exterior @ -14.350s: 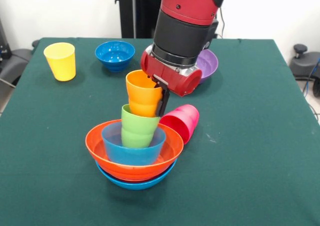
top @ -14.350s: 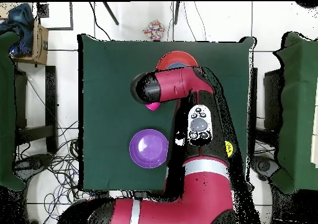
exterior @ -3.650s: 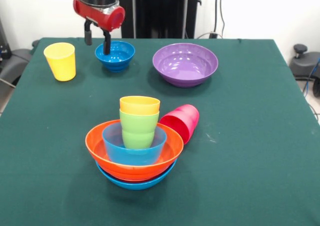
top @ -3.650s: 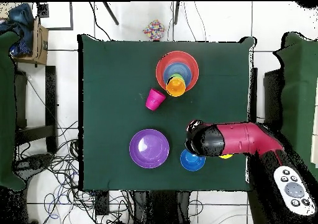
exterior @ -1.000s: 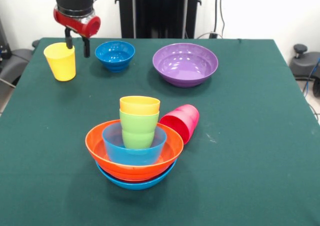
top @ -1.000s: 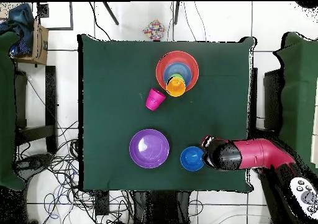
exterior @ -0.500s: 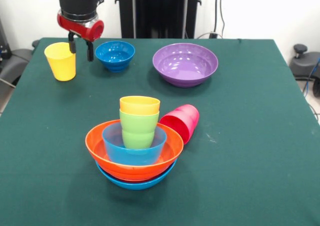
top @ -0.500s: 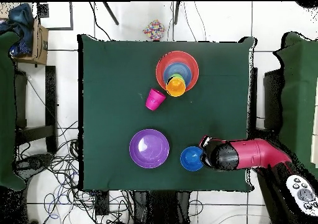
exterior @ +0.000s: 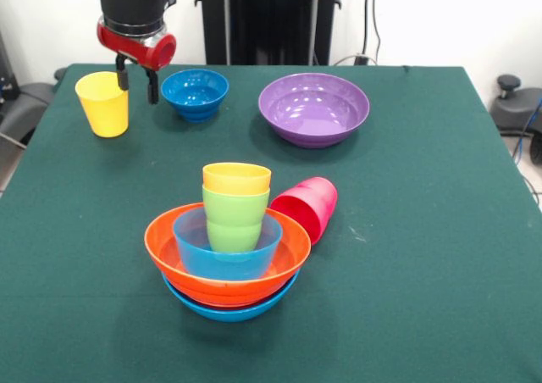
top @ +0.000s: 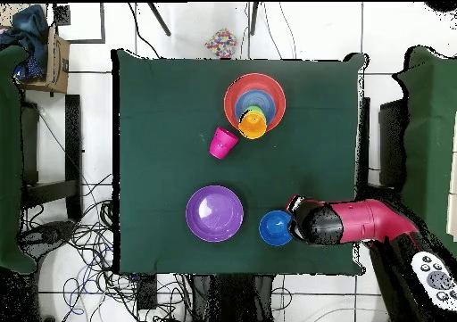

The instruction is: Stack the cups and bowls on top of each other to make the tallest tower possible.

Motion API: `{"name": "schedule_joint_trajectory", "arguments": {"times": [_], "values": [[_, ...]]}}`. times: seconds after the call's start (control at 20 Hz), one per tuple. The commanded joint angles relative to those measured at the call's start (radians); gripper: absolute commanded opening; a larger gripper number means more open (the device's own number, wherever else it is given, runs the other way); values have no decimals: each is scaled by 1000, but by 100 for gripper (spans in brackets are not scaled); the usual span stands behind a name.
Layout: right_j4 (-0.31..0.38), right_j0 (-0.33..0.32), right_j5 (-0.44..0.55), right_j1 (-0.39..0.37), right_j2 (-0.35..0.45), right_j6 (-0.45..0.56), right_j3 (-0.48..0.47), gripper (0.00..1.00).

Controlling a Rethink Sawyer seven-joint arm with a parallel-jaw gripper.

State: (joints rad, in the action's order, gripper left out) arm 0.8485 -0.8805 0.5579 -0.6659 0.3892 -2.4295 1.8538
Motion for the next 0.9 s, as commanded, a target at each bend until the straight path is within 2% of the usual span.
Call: {"name": "schedule_joint_trajectory", "arguments": {"times": [0.05, 0.25, 0.45, 0.9], "values": [[86, 11, 0, 40, 51, 249, -23, 100], [90, -5, 25, 41, 73, 316, -35, 100], [85, -12, 35, 38, 77, 327, -33, 100], [23, -30, 103, -23, 109, 378, -18, 100]]}}
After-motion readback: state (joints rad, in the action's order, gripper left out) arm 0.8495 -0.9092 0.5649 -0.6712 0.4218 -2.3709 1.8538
